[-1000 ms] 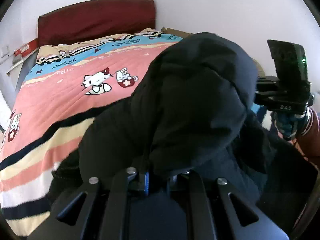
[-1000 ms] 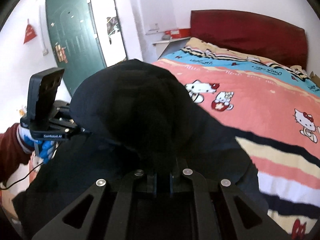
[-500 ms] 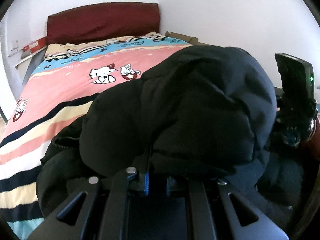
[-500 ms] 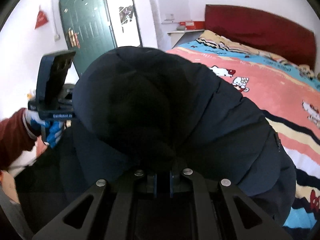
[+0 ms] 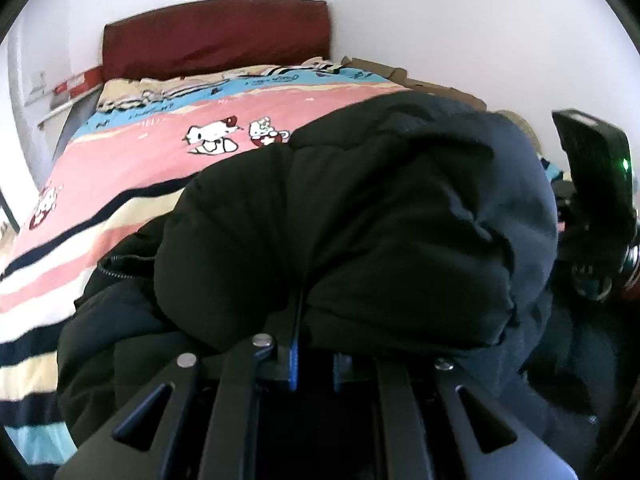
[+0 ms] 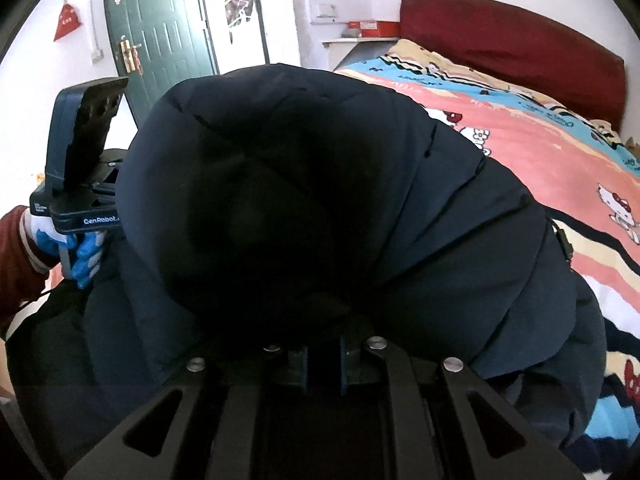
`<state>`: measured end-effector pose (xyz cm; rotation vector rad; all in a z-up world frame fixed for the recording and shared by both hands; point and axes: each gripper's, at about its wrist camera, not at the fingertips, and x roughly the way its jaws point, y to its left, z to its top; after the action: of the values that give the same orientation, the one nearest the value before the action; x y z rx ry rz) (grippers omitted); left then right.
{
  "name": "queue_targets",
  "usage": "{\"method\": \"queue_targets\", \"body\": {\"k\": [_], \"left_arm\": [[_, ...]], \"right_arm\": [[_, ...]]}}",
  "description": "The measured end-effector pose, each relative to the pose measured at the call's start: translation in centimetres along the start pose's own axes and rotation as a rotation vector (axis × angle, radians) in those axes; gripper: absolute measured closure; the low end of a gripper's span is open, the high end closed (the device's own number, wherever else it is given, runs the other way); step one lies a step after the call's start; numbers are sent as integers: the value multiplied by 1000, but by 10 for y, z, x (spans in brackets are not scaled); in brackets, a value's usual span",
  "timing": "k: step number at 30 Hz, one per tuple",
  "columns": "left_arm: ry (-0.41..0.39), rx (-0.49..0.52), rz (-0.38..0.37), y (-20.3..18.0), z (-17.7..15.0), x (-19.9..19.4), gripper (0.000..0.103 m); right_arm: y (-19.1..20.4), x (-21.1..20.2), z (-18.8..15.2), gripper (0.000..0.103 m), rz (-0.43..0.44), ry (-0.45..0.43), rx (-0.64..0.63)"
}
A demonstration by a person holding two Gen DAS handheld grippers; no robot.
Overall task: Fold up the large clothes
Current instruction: 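Lower the folded hem onto the hood with both tools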
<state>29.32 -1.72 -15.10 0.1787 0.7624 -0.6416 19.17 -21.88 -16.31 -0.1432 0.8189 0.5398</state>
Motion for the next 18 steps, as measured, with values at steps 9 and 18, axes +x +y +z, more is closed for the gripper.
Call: {"method": "queue_targets", "body": {"k": [9,18], "left_arm": [[-4,-19,28,-9,3,-28,93],[4,-17,49,-16,-21,-8,93]], "right_arm": [[15,-19,-1,92,-23,8,-28],[13,-16,-15,92,-7,10,-17]]}}
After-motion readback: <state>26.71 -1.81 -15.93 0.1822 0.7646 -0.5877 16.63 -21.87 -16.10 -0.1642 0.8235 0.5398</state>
